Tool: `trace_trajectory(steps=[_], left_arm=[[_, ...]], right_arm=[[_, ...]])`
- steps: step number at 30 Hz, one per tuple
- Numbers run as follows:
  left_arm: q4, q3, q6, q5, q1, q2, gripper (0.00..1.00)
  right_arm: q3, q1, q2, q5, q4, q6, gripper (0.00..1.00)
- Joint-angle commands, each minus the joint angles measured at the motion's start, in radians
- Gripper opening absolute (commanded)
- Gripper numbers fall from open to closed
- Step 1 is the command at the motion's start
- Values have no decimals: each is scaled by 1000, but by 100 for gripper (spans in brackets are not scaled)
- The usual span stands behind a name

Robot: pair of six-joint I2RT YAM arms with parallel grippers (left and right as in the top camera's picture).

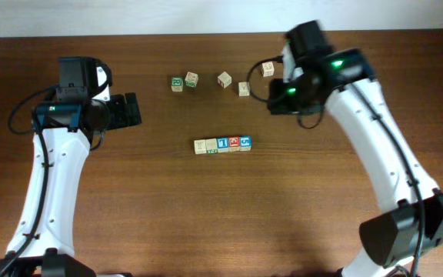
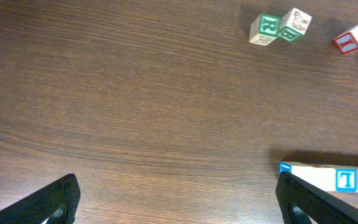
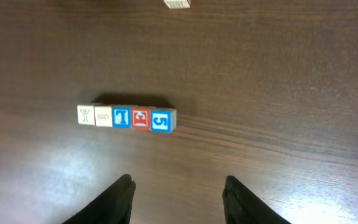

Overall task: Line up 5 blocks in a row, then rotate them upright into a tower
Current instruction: 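Move the left and right grippers to opposite ends of the block row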

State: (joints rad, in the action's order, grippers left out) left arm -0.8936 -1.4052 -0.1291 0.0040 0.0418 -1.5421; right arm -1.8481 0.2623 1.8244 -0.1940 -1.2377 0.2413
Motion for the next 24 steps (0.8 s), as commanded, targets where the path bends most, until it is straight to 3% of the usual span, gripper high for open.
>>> trace_trajectory(steps=[1,2,3,4,5,6,7,10,12,14,17,24], left_arm=[[13,-19,-13,171,7,1,99],[18,-19,-13,232,6,1,93],[23,-13,-35,247,6,-2,69],[23,-2,-84,243,6,-8,66],[21,19,-167,243,6,-23,33],[21,38,-211,243,6,-39,13],[21,64,-246,243,6,-66,0],[22,101,-249,270,4,-153,0],[37,101,-206,270,-25,-217,0],[58,101,-193,270,-71,-270,0],[128,101,-192,270,-136,-343,0],[196,102,-199,270,-178,-431,0]], right_arm=[[55,-101,35,-219,0,-178,48],[86,-116,37,-218,9,-182,48],[122,-126,37,-218,35,-182,48],[150,-127,37,-216,65,-182,47],[208,-126,40,-190,136,-182,46],[257,-126,42,-188,194,-175,46],[319,-126,46,-191,264,-100,45],[482,-126,49,-282,470,-67,34],[572,-124,49,-304,587,-24,20],[613,-123,49,-304,650,4,13],[627,-120,79,-308,688,4,8],[628,-42,174,-300,776,52,5]])
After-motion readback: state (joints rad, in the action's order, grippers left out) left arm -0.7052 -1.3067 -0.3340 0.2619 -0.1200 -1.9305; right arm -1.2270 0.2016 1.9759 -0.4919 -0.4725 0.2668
